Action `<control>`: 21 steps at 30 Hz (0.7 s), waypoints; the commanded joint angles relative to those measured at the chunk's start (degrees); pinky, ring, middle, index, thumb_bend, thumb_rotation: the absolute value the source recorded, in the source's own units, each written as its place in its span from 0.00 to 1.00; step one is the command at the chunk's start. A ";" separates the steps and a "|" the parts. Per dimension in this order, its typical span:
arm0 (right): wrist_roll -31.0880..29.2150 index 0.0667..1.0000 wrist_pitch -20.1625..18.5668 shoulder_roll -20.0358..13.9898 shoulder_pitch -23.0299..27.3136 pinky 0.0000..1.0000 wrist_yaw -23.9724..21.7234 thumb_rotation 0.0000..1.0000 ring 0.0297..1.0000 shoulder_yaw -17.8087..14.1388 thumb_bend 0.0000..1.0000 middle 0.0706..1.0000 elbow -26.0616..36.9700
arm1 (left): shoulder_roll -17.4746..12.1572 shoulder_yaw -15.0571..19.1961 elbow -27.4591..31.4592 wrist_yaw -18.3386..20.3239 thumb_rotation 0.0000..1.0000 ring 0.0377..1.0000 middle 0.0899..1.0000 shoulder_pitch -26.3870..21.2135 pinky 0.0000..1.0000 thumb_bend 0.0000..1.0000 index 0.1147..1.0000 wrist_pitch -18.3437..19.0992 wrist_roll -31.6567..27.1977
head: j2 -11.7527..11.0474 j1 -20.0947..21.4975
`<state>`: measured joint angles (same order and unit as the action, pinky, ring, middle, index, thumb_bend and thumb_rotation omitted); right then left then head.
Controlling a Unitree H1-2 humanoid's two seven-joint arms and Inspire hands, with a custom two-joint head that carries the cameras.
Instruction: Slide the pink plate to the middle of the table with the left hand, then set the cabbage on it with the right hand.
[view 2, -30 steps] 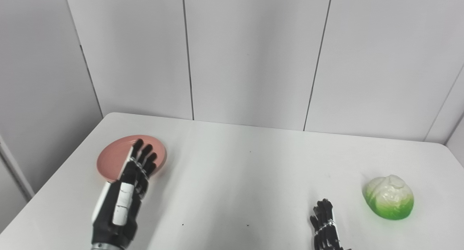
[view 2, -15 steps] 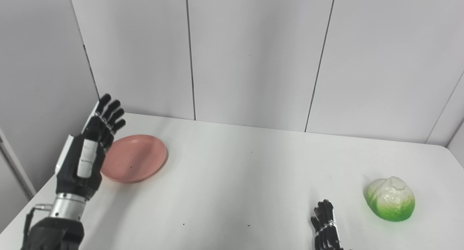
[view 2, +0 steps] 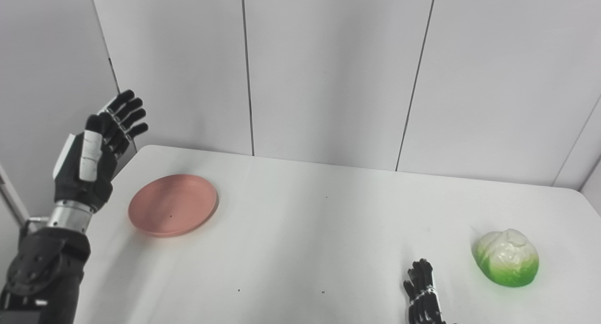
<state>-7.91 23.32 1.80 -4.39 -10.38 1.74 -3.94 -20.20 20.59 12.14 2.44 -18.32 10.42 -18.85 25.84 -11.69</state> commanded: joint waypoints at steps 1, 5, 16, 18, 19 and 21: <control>0.36 1.00 -4.03 -1.99 -1.01 1.00 0.75 1.00 1.00 -0.86 0.92 1.00 -5.74 | -2.48 1.11 -3.29 0.40 0.88 0.87 0.85 -4.97 0.85 0.94 0.81 -0.52 -1.76 | 0.17 0.36; 0.53 1.00 -4.20 -1.92 -1.20 1.00 0.87 1.00 1.00 -0.85 0.92 1.00 -5.45 | -4.60 1.77 -13.12 2.62 0.86 0.86 0.82 -8.87 0.83 0.94 0.80 -4.58 -2.91 | 0.23 0.54; 0.79 1.00 -4.29 -1.77 -1.34 1.00 1.05 1.00 1.00 -0.76 0.92 1.00 -5.21 | -8.16 1.50 -36.79 8.42 0.80 0.81 0.81 -16.06 0.70 0.96 0.79 -19.07 -2.21 | 0.38 1.05; 0.66 1.00 -4.26 -1.75 -1.39 1.00 0.97 1.00 1.00 -0.76 0.92 1.00 -5.16 | -8.84 1.55 -42.02 9.59 0.77 0.80 0.78 -17.45 0.68 0.96 0.76 -21.25 -2.54 | 0.38 1.05; 0.58 1.00 -4.25 -1.75 -1.40 1.00 0.94 1.00 1.00 -0.76 0.92 1.00 -5.17 | -9.09 1.51 -43.87 10.05 0.77 0.80 0.78 -17.93 0.68 0.96 0.75 -22.18 -2.59 | 0.38 1.05; 0.65 1.00 -4.48 -1.74 -1.58 1.00 0.94 1.00 1.00 -0.69 0.92 1.00 -4.82 | -9.78 1.38 -48.86 10.97 0.76 0.79 0.77 -19.16 0.67 0.96 0.75 -24.17 -2.47 | 0.59 1.36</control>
<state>-7.67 23.32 1.76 -4.62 -10.34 1.81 -3.61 -27.66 21.85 -36.04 12.07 -33.82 -10.24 -21.13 26.37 -10.29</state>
